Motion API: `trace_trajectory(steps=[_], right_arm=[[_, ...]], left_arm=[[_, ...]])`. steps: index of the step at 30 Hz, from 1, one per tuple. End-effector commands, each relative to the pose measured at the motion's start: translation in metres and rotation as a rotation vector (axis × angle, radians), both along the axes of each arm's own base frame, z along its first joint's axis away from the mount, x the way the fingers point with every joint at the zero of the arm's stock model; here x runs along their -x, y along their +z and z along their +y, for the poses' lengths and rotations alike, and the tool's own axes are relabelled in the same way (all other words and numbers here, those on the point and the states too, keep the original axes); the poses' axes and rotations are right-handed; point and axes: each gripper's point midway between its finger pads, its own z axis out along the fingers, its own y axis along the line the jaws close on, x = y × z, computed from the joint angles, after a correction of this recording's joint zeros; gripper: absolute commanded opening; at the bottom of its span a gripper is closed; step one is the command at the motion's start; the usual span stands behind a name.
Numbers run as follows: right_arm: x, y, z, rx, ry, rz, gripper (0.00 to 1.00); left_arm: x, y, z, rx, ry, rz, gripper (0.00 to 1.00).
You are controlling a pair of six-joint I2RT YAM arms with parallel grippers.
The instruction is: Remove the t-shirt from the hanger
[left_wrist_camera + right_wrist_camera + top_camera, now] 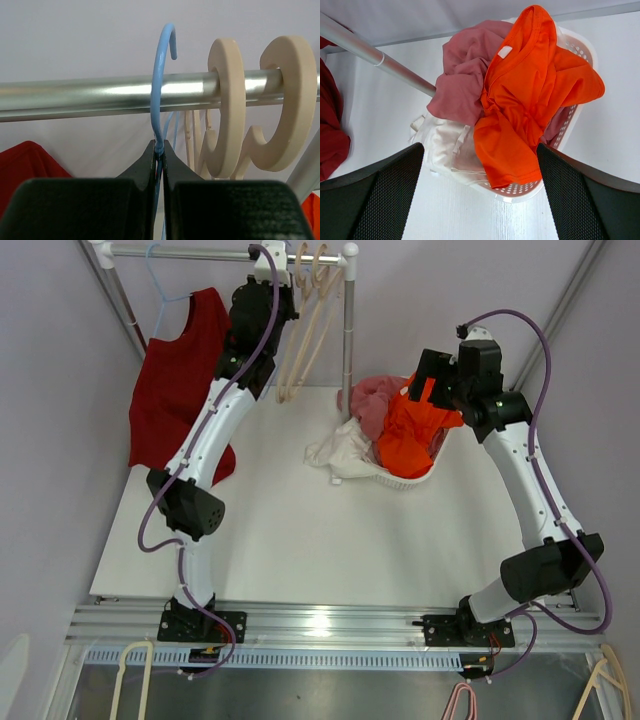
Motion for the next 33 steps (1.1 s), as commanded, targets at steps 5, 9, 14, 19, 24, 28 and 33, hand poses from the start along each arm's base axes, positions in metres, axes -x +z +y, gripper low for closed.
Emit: trace_trajectory(steps=[5,9,14,19,24,28,33], right_arm=[[0.011,0.023,0.003,-0.022,0.024,-0.067,0.99],[0.012,0.022,0.001,-0.013,0.021,-0.065,0.99],[0.012,0.02,0.0,-0.014,0.019,-0.064,1.0],[0.013,0.019,0.002,-0.021,0.026,-0.064,0.99],[0.013,0.019,0.004,-0.033,0.034,-0.063,1.0],[0.014,0.017,0.007,-0.044,0.048,-0.062,1.0],[0.018,0.016,0.015,-0.062,0.093,-0.06,0.99]], left_arm=[[0.011,0.033,0.002,0.009,-0.029,-0.087,0.04],[0.008,0.029,0.001,0.002,-0.03,-0.078,0.05],[0.012,0.033,0.001,0.003,-0.036,-0.081,0.21],[0.022,0.049,0.007,0.004,-0.028,-0.11,0.25],[0.047,0.073,0.024,0.008,0.005,-0.126,0.23],[0.069,0.08,0.04,0.01,0.031,-0.113,0.21],[0.098,0.09,0.058,-0.01,0.009,-0.132,0.4]])
